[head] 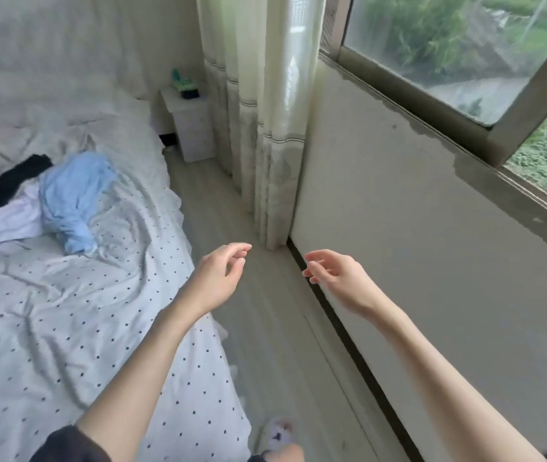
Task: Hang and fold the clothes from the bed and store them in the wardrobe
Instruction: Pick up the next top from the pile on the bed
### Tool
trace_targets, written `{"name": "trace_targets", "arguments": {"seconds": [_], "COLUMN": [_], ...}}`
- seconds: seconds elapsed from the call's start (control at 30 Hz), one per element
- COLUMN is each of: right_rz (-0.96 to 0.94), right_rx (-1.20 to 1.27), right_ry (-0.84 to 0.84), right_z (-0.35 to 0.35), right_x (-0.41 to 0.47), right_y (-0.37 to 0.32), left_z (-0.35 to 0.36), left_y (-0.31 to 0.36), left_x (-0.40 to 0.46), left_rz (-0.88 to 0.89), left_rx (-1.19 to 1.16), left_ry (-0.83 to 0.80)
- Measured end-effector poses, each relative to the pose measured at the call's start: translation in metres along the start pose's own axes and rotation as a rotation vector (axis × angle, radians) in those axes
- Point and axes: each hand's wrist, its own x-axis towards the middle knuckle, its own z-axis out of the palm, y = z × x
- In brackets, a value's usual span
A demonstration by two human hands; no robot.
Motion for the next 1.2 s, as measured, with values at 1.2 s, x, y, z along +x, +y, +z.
{"name": "trace_targets", "arguments": {"seconds": [1.2], "right_rz": [-0.614], "right_rx": [-0.388], "right_ry": [-1.114], "right_z": [0.276], "right_x": [0.675], "right_y": [-0.3], "left_z": [-0.213], "left_y": [-0.288], "left_x": [0.345], "left_rz": [-1.004], "left_rx": [-0.19], "left_ry": [0.901]}}
